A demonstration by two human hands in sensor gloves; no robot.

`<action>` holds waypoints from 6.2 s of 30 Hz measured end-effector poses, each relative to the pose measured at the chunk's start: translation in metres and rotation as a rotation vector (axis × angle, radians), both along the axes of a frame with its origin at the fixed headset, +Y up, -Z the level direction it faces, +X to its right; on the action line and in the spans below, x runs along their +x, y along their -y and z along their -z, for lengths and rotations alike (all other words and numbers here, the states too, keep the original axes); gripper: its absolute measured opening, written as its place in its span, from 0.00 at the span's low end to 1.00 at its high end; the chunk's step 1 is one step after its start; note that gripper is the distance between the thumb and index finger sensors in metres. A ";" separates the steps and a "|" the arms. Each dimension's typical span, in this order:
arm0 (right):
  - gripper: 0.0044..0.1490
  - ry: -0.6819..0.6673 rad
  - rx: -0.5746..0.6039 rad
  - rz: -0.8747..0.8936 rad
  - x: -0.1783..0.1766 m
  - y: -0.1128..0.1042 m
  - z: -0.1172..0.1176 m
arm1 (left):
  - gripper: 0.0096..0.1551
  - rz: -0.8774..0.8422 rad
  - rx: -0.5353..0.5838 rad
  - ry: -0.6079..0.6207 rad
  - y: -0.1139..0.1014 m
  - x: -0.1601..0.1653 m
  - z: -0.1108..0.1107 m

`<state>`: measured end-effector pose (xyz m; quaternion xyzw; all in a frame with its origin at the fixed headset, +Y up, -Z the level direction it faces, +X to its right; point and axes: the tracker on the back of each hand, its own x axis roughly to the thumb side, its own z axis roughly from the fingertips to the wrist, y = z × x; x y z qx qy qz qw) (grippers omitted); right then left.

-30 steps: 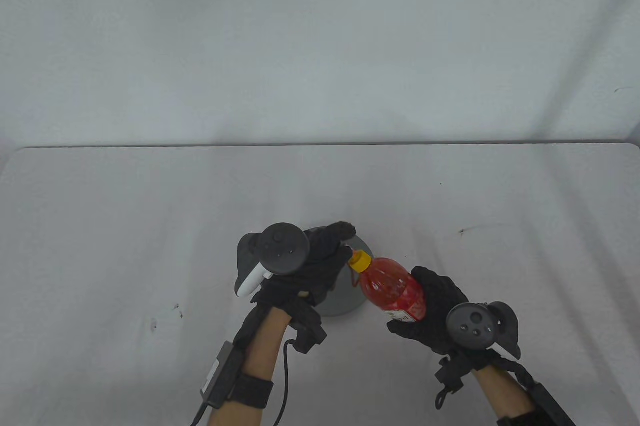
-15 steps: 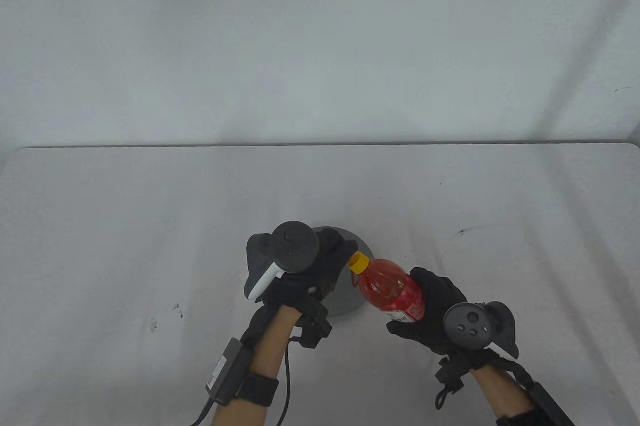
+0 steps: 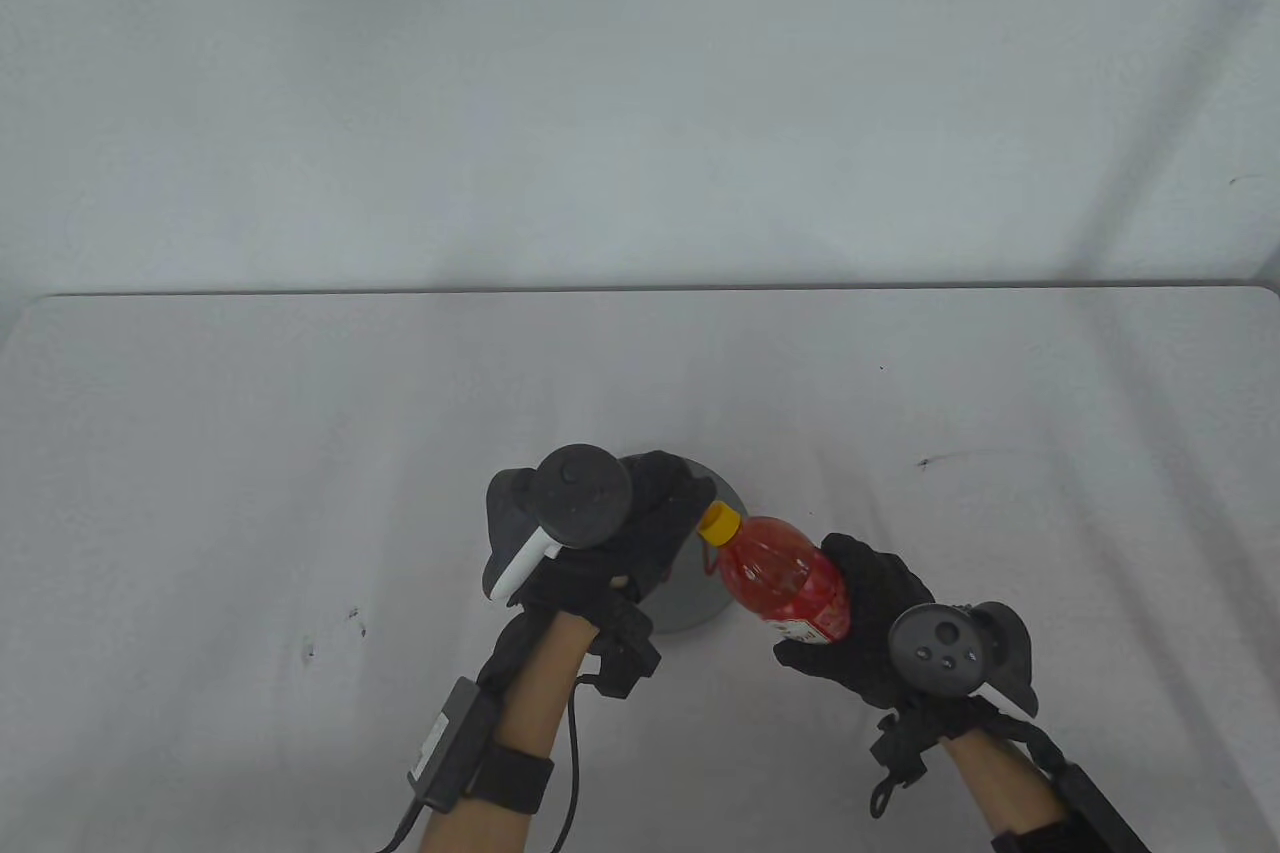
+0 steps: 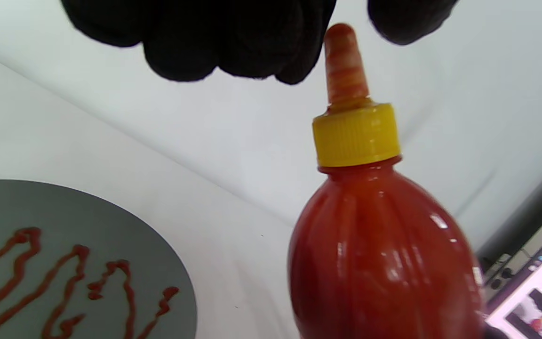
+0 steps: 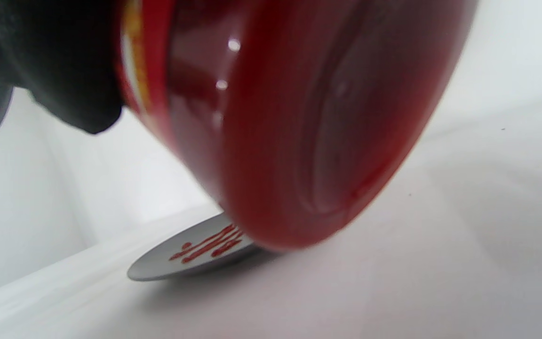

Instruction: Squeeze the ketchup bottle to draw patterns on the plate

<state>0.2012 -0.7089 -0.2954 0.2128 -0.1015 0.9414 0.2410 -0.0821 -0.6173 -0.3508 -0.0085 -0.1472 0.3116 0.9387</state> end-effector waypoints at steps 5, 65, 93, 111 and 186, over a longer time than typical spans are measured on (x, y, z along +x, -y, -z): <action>0.65 -0.002 0.002 -0.005 0.000 0.001 0.000 | 0.28 -0.011 -0.040 0.019 0.001 0.006 0.003; 0.64 0.004 -0.016 -0.026 -0.002 0.009 0.003 | 0.28 0.095 -0.192 -0.024 0.001 0.020 0.021; 0.66 -0.101 -0.151 0.101 0.008 0.017 0.012 | 0.32 0.137 0.074 0.079 0.011 -0.019 -0.023; 0.66 0.259 -0.147 0.455 0.083 0.006 0.051 | 0.51 0.654 -0.001 -0.071 0.111 -0.106 -0.042; 0.63 0.212 -0.223 -0.363 0.036 0.034 0.008 | 0.50 0.587 -0.158 -0.120 0.121 -0.122 -0.032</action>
